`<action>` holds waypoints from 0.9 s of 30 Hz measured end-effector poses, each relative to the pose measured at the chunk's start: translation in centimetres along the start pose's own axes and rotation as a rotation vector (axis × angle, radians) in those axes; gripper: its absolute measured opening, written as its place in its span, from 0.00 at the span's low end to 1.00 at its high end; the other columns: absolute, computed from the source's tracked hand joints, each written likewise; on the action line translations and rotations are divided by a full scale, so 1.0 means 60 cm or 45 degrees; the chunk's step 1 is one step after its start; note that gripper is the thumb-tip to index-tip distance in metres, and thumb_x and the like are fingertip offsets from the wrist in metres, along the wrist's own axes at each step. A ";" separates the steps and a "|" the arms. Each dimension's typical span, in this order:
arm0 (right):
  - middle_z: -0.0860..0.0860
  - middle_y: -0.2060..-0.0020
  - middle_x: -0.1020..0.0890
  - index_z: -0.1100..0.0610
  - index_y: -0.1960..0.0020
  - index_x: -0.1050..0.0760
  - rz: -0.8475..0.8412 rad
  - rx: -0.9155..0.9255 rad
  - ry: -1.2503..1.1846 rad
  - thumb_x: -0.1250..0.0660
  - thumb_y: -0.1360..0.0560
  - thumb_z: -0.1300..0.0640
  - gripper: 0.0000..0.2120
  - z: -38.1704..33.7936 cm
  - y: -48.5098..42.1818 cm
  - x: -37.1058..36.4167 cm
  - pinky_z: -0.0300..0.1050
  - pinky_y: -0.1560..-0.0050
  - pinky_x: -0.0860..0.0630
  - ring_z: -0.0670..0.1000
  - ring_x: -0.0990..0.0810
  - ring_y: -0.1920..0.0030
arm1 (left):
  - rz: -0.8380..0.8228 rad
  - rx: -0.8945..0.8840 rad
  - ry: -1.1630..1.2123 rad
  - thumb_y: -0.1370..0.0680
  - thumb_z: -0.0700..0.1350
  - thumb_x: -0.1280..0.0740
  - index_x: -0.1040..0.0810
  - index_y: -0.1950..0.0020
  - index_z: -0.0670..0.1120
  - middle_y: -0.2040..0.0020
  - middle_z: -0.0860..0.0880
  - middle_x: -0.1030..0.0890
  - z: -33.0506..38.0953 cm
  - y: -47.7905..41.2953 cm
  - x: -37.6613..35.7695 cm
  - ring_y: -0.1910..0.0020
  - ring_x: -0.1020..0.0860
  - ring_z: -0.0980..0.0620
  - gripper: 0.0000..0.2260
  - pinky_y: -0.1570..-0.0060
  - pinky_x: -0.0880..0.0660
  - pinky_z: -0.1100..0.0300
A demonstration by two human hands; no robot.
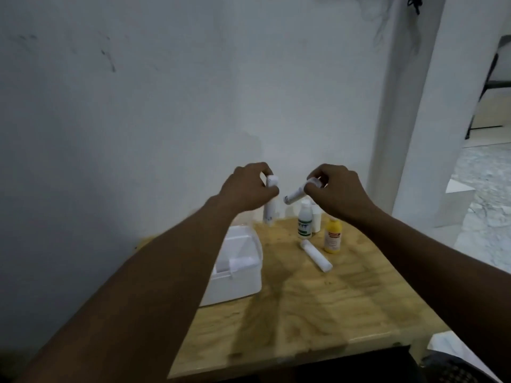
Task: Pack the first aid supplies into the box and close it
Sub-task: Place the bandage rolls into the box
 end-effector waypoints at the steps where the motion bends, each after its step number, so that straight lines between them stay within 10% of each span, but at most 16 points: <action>1: 0.47 0.62 0.19 0.53 0.56 0.21 -0.026 0.013 -0.028 0.33 0.29 0.52 0.07 -0.016 -0.003 -0.008 0.39 0.67 0.33 0.42 0.24 0.64 | -0.001 0.031 0.027 0.30 0.52 0.27 0.20 0.50 0.52 0.59 0.52 0.17 -0.013 0.008 0.021 0.57 0.19 0.51 0.11 0.57 0.24 0.57; 27: 0.48 0.54 0.19 0.49 0.51 0.23 -0.700 0.127 0.218 0.31 0.31 0.48 0.10 -0.086 0.101 -0.219 0.52 0.51 0.21 0.51 0.21 0.53 | -0.731 0.253 -0.279 0.31 0.56 0.24 0.14 0.48 0.56 0.59 0.62 0.24 -0.159 0.134 0.014 0.54 0.24 0.54 0.13 0.50 0.25 0.56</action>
Point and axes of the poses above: each hand's wrist, its own y-axis away from the middle knuckle, its own x-axis out of the back of the hand, z = x × y, the point moved 1 cm from there along -y, towards the middle knuckle
